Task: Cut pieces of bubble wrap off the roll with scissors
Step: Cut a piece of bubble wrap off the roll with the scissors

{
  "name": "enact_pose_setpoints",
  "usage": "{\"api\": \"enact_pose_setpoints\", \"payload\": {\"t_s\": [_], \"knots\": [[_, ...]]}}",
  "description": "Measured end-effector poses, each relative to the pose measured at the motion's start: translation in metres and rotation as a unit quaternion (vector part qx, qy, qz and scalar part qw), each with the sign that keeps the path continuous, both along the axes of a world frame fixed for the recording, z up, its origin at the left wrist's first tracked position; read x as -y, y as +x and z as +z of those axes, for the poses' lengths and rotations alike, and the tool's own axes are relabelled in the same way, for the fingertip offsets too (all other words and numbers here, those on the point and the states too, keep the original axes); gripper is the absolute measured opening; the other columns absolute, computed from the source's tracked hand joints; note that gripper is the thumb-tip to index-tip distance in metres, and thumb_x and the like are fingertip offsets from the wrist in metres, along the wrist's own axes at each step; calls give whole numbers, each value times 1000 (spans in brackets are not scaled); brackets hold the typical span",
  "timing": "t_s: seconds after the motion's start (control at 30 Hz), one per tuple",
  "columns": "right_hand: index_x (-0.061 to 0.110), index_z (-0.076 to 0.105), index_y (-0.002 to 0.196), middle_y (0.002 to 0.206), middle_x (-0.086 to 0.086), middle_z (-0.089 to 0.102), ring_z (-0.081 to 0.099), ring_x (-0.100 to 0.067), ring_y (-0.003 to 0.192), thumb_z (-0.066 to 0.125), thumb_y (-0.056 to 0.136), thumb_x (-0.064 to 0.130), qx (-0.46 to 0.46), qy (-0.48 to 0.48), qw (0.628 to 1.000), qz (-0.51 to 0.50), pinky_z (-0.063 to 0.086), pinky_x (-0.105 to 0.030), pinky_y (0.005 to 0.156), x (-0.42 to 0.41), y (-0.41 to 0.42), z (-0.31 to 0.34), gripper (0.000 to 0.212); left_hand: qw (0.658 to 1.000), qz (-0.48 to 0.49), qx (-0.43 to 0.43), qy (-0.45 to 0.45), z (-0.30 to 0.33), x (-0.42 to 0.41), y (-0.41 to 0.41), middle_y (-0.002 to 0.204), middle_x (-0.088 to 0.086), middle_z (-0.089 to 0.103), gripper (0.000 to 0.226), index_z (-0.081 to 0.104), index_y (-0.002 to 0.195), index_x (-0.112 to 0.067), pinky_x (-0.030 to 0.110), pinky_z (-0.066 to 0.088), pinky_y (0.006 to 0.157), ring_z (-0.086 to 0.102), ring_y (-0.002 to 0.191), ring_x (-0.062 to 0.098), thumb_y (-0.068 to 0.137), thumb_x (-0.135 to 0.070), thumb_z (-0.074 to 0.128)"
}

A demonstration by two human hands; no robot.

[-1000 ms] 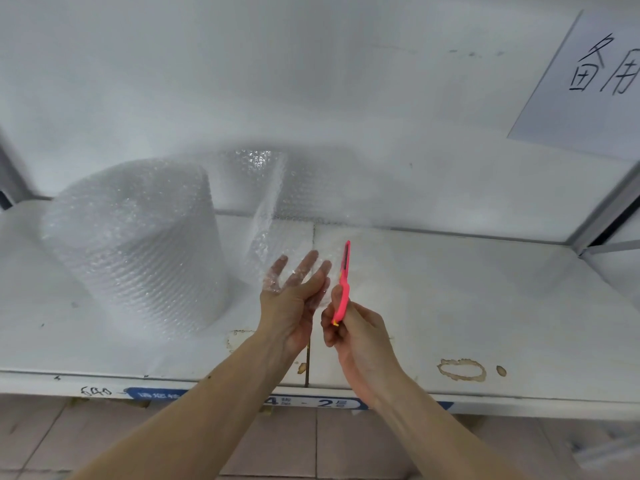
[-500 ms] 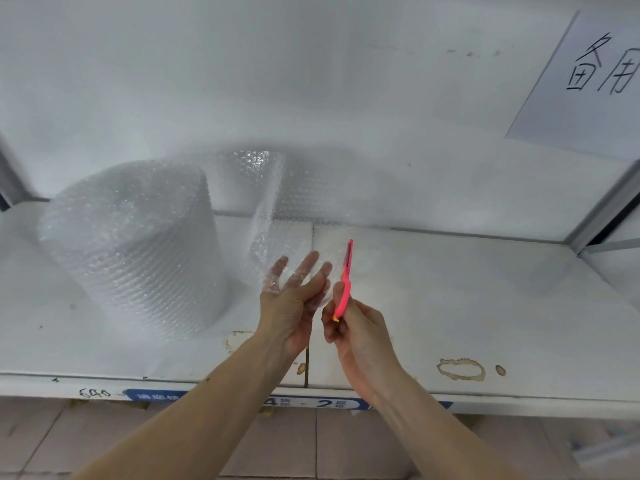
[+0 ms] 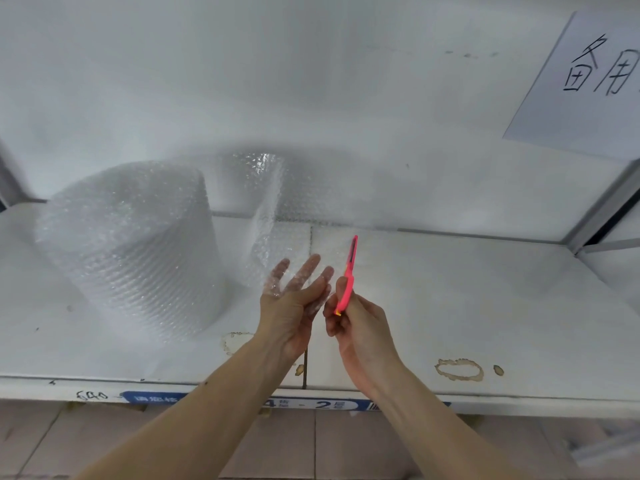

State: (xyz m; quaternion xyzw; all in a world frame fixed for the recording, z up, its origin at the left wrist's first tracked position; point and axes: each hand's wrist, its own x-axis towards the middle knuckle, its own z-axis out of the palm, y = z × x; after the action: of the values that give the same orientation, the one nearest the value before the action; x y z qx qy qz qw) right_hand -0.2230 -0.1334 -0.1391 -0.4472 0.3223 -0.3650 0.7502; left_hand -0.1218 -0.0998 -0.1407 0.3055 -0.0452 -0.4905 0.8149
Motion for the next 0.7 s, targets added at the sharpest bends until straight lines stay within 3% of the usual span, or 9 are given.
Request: {"api": "enact_pose_setpoints", "payload": {"t_s": [0.17, 0.33, 0.57, 0.63, 0.7], "knots": [[14, 65, 61, 64, -5, 54, 43, -14, 55, 64, 87, 41, -9, -6, 1000, 1, 35, -28, 58, -1, 0, 2, 37, 1000, 2, -6, -1, 2, -1, -1, 111, 12, 71, 83, 39, 136, -18, 28, 56, 53, 71, 98, 31, 67, 23, 61], [17, 65, 57, 61, -3, 54, 43, -13, 55, 62, 89, 41, -10, -9, 1000, -12, 35, -28, 59, 2, 0, 2, 40, 1000, -6, -1, -15, -2, 0, -3, 105, 8, 75, 87, 40, 136, -18, 29, 59, 59, 70, 102, 32, 61, 17, 66], [11, 61, 67, 64, -4, 50, 42, -13, 57, 64, 83, 46, -42, -40, 998, -21, 36, -28, 63, 2, 2, -1, 39, 999, -17, 3, 33, -13, 0, -2, 115, 13, 71, 79, 41, 133, -20, 37, 54, 72, 68, 102, 29, 67, 10, 72], [12, 60, 66, 64, -5, 50, 42, -15, 59, 60, 91, 40, -58, -60, 996, -23, 37, -29, 64, 5, 0, 0, 38, 995, -50, 16, 80, -12, 1, -2, 118, 16, 68, 79, 45, 135, -13, 40, 49, 82, 65, 107, 29, 67, -9, 84], [12, 62, 68, 66, -6, 52, 43, -15, 62, 58, 93, 41, -88, -79, 993, -19, 39, -29, 68, 5, -1, 2, 39, 982, -76, 39, 171, -4, -4, -6, 110, 11, 70, 79, 59, 119, -4, 36, 46, 89, 64, 104, 22, 55, -37, 89]]}}
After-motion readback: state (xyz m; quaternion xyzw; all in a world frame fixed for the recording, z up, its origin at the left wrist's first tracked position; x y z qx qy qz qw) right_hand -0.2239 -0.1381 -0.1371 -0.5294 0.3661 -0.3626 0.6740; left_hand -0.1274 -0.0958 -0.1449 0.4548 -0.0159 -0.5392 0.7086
